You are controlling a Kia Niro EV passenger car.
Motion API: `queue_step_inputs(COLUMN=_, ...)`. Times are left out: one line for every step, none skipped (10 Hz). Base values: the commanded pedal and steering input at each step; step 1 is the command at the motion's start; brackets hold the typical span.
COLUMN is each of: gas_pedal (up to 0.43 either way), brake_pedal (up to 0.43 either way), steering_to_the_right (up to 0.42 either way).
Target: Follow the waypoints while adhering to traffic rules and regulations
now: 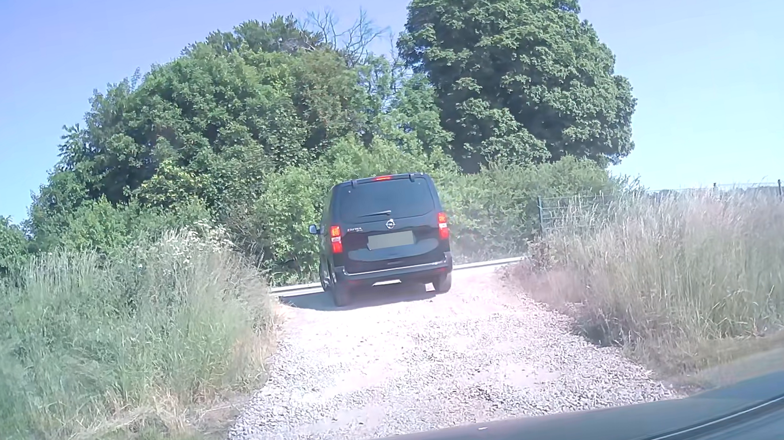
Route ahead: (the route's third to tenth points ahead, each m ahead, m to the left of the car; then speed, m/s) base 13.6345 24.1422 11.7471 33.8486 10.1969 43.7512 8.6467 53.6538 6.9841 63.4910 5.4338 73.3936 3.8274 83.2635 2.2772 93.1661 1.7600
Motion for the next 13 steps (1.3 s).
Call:
queue_step_inputs(gas_pedal=0.000, brake_pedal=0.073, steering_to_the_right=-0.010)
queue_step_inputs(gas_pedal=0.000, brake_pedal=0.098, steering_to_the_right=-0.012)
queue_step_inputs(gas_pedal=0.000, brake_pedal=0.098, steering_to_the_right=-0.012)
queue_step_inputs(gas_pedal=0.000, brake_pedal=0.110, steering_to_the_right=-0.012)
queue_step_inputs(gas_pedal=0.000, brake_pedal=0.128, steering_to_the_right=-0.012)
queue_step_inputs(gas_pedal=0.000, brake_pedal=0.134, steering_to_the_right=-0.012)
queue_step_inputs(gas_pedal=0.000, brake_pedal=0.140, steering_to_the_right=-0.012)
queue_step_inputs(gas_pedal=0.000, brake_pedal=0.134, steering_to_the_right=-0.008)
queue_step_inputs(gas_pedal=0.000, brake_pedal=0.134, steering_to_the_right=-0.008)
queue_step_inputs(gas_pedal=0.000, brake_pedal=0.134, steering_to_the_right=-0.009)
queue_step_inputs(gas_pedal=0.000, brake_pedal=0.140, steering_to_the_right=-0.008)
queue_step_inputs(gas_pedal=0.000, brake_pedal=0.140, steering_to_the_right=-0.006)
queue_step_inputs(gas_pedal=0.000, brake_pedal=0.140, steering_to_the_right=-0.002)
